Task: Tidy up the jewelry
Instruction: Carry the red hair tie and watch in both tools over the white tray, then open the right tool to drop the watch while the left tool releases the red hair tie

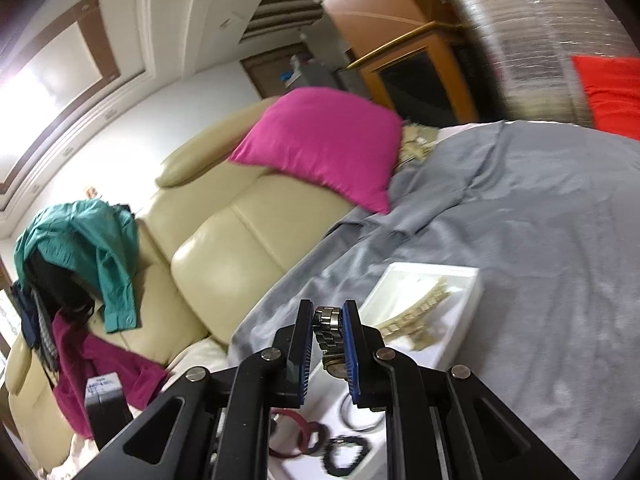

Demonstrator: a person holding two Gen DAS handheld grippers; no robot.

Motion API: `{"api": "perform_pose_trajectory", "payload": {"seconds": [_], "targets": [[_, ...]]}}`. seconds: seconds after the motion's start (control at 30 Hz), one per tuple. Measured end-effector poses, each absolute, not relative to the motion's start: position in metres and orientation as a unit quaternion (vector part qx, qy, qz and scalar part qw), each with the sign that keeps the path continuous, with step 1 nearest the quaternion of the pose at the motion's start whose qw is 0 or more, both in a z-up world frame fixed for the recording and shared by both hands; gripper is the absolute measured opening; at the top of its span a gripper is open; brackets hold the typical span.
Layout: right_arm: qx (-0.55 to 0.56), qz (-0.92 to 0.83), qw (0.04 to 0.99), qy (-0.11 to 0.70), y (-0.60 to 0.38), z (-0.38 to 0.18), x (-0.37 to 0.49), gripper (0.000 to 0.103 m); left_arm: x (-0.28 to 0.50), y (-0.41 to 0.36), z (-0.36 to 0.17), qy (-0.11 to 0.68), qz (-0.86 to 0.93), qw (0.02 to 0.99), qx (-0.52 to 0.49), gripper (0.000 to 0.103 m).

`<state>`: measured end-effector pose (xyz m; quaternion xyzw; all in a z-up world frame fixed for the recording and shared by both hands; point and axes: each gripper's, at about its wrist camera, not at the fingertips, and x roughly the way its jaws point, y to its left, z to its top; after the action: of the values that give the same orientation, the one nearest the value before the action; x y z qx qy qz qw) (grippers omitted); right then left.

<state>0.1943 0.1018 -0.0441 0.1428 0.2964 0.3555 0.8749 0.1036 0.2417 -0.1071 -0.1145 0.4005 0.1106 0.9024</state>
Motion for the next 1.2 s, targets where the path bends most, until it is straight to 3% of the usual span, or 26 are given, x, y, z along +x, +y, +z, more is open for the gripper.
{"api": "perform_pose_trajectory", "payload": {"seconds": [0.43,1.2], "targets": [[0.141,0.383,0.837,0.365,0.175,-0.091,0.203,0.016,0.094,0.262,-0.134,0.456,0.103,0.868,-0.166,0.006],[0.127,0.322,0.824,0.45,0.194,-0.159,0.253,0.019,0.111,0.262,-0.173,0.544,0.107,0.813,-0.179,0.006]]}}
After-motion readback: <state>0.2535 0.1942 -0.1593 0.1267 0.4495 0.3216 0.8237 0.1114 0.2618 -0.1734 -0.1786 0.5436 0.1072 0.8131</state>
